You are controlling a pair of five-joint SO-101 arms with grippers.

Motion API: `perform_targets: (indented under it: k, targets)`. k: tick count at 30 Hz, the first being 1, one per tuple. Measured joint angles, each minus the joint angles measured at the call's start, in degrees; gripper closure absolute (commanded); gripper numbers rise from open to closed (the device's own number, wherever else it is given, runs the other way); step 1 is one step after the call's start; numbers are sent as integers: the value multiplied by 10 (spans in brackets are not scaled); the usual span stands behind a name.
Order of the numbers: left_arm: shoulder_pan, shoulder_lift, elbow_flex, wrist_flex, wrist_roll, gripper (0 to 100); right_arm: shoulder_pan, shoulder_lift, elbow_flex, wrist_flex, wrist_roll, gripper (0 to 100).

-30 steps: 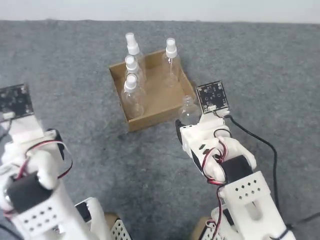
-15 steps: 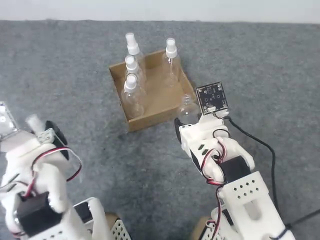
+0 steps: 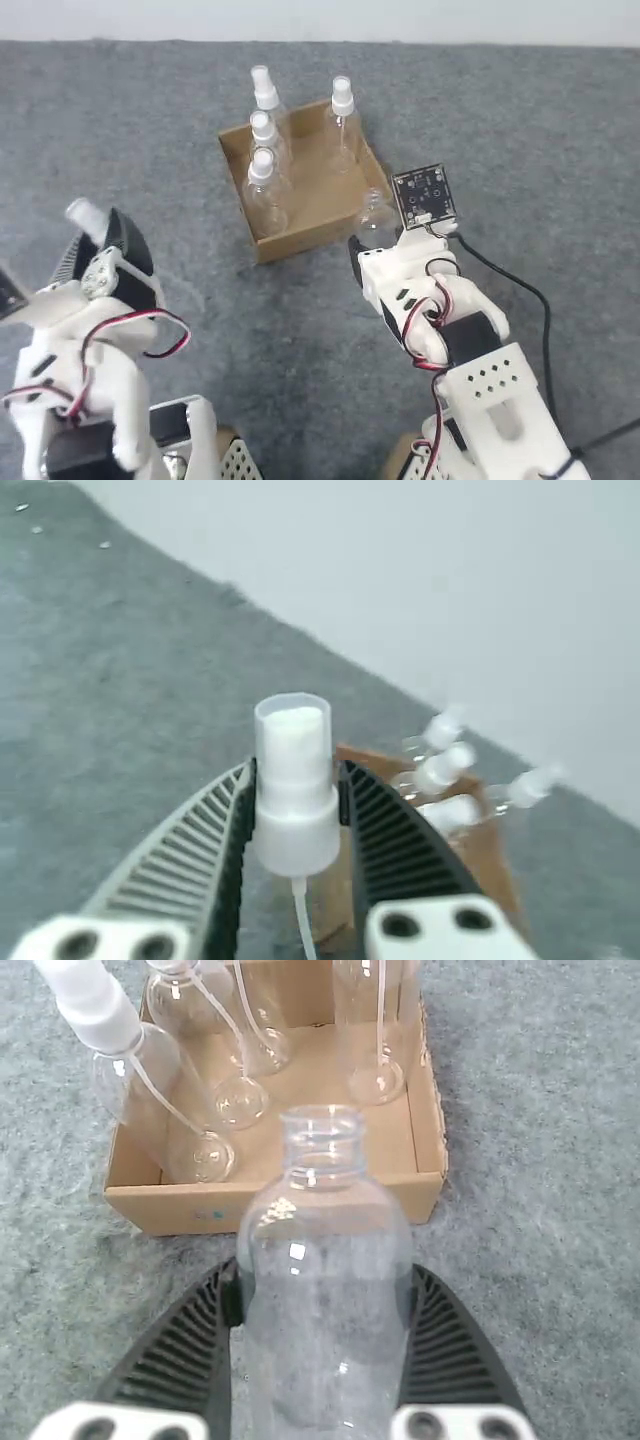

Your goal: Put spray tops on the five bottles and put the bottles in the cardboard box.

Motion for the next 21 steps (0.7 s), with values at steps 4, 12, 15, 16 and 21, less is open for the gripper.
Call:
perform_targets:
  k: [4, 12, 15, 16, 21]
  targets:
    - [44, -18, 2, -25, 39, 987, 0, 0, 0, 0, 0, 929]
    - [68, -66, 106, -114, 93, 987, 0, 0, 0, 0, 0, 929]
    - [68, -99, 145, -146, 101, 987, 0, 0, 0, 0, 0, 929]
    - [68, -115, 155, -153, 102, 987, 0, 0, 0, 0, 0, 929]
    - [68, -191, 185, -161, 124, 987, 0, 0, 0, 0, 0, 929]
